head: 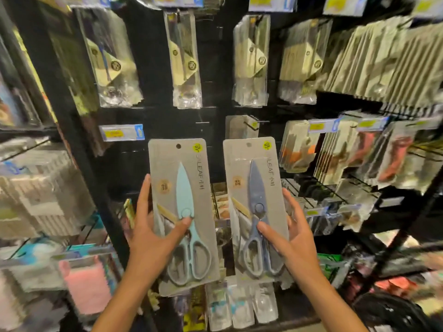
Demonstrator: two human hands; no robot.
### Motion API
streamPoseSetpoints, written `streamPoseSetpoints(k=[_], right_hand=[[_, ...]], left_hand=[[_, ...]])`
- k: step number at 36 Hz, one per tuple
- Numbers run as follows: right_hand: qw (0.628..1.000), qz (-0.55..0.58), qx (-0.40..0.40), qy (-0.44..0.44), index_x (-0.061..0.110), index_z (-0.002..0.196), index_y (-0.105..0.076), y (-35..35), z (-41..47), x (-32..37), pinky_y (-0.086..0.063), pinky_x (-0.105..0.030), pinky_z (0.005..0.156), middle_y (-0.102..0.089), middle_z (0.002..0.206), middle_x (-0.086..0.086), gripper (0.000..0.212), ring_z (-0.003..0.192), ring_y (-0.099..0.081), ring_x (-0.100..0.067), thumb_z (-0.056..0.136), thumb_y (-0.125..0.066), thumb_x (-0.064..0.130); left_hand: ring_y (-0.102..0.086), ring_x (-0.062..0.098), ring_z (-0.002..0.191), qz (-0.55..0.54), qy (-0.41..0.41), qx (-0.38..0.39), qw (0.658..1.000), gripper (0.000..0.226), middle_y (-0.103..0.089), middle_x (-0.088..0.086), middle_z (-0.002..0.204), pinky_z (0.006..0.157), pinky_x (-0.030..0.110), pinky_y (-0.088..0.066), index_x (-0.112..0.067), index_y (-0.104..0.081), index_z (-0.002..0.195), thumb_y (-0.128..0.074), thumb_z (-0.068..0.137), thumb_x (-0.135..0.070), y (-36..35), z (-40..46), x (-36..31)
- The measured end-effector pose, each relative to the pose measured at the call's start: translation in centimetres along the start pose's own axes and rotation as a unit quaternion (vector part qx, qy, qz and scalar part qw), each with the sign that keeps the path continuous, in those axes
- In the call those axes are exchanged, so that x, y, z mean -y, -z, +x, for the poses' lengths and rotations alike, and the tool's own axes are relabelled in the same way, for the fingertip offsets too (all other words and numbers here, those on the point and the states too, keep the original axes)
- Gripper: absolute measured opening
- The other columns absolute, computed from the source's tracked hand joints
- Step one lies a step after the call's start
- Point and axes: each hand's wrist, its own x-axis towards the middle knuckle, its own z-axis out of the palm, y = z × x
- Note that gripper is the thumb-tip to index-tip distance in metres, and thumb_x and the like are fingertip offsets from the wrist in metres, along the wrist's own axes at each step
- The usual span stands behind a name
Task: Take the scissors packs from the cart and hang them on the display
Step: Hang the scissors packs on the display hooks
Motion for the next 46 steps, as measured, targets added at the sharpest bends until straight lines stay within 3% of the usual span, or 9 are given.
streamPoseSetpoints(k=[5,12,18,24,28,32,40,43,46], right_hand=[[1.0,0.005,0.012,0.005,0.047,0.148,-0.038,2.2,3.8,-1.2,-0.058,-0.046,0.097,-0.062,0.134,0.022,0.082,0.119,-0.066,-0.01,0.082,-0.081,0.022],[0.999,0.017,0.029,-0.003,0.042,0.149,-0.038,5.3,9.7,-3.3,-0.058,-0.04,0.096,-0.063,0.13,0.029,0.085,0.117,-0.067,-0.006,0.078,-0.081,0.026],[0.998,0.019,0.055,-0.003,0.042,0.148,-0.036,6.8,13.0,-5.2,-0.056,-0.016,0.083,-0.059,0.119,0.045,0.083,0.112,-0.065,0.005,0.082,-0.08,0.019],[0.998,0.014,0.064,-0.012,0.04,0.15,-0.035,7.2,14.7,-6.5,-0.058,-0.025,0.089,-0.061,0.122,0.04,0.083,0.114,-0.065,0.001,0.083,-0.079,0.018],[0.999,0.002,0.053,-0.001,0.038,0.151,-0.035,6.8,15.2,-6.7,-0.056,-0.018,0.087,-0.057,0.123,0.044,0.082,0.115,-0.063,0.006,0.085,-0.079,0.015],[0.999,-0.001,0.053,0.012,0.037,0.151,-0.035,6.3,15.6,-6.4,-0.055,-0.015,0.086,-0.059,0.123,0.042,0.082,0.114,-0.064,0.004,0.086,-0.078,0.012],[0.999,0.011,0.027,0.018,0.037,0.152,-0.036,5.2,16.5,-6.8,-0.057,-0.02,0.089,-0.062,0.128,0.031,0.083,0.116,-0.065,-0.002,0.085,-0.079,0.011],[0.999,0.007,0.037,0.014,0.033,0.153,-0.034,4.9,16.6,-6.8,-0.056,-0.018,0.088,-0.062,0.119,0.041,0.083,0.111,-0.065,0.003,0.086,-0.077,0.007],[0.999,-0.002,0.041,0.013,0.033,0.153,-0.033,4.8,16.7,-7.2,-0.057,-0.02,0.089,-0.062,0.119,0.04,0.083,0.112,-0.066,0.002,0.087,-0.077,0.008]], left_hand=[[-0.05,0.006,0.139,0.02,-0.003,-0.014,1.0,0.109,-0.045,-0.042,0.143,0.115,0.056,-0.043,-0.069,-0.017,0.149,-0.085,0.072,-0.031,-3.7,2.3,0.1],[-0.048,0.006,0.142,0.057,-0.022,-0.041,0.997,0.11,-0.037,-0.03,0.158,0.114,0.055,-0.044,-0.064,-0.017,0.152,-0.085,0.077,-0.02,-8.6,5.7,0.4],[-0.047,-0.001,0.139,0.068,-0.016,-0.06,0.996,0.109,-0.037,-0.041,0.151,0.114,0.05,-0.046,-0.067,-0.018,0.15,-0.084,0.076,-0.022,-11.9,7.4,0.7],[-0.042,-0.01,0.139,0.083,-0.022,-0.06,0.994,0.109,-0.029,-0.052,0.147,0.117,0.042,-0.042,-0.054,-0.017,0.157,-0.082,0.077,-0.021,-13.2,8.7,1.4],[-0.043,-0.003,0.142,0.078,-0.029,-0.043,0.996,0.108,-0.03,-0.046,0.152,0.116,0.045,-0.043,-0.056,-0.017,0.156,-0.083,0.079,-0.018,-13.1,9.5,1.9],[-0.043,-0.011,0.138,0.081,-0.039,-0.039,0.995,0.108,-0.029,-0.055,0.144,0.112,0.035,-0.046,-0.054,-0.016,0.157,-0.082,0.081,-0.014,-12.8,10.1,2.0],[-0.043,0.006,0.145,0.074,-0.037,-0.036,0.996,0.109,-0.03,-0.038,0.157,0.114,0.053,-0.045,-0.062,-0.017,0.153,-0.083,0.08,-0.015,-12.1,11.1,2.3],[-0.039,-0.002,0.145,0.09,-0.052,-0.04,0.994,0.109,-0.027,-0.046,0.153,0.113,0.03,-0.043,-0.06,-0.017,0.155,-0.083,0.081,-0.013,-11.9,11.1,2.5],[-0.034,-0.018,0.139,0.093,-0.06,-0.052,0.992,0.107,-0.024,-0.056,0.145,0.099,0.001,-0.038,-0.054,-0.017,0.156,-0.082,0.081,-0.013,-11.9,11.1,2.8]])
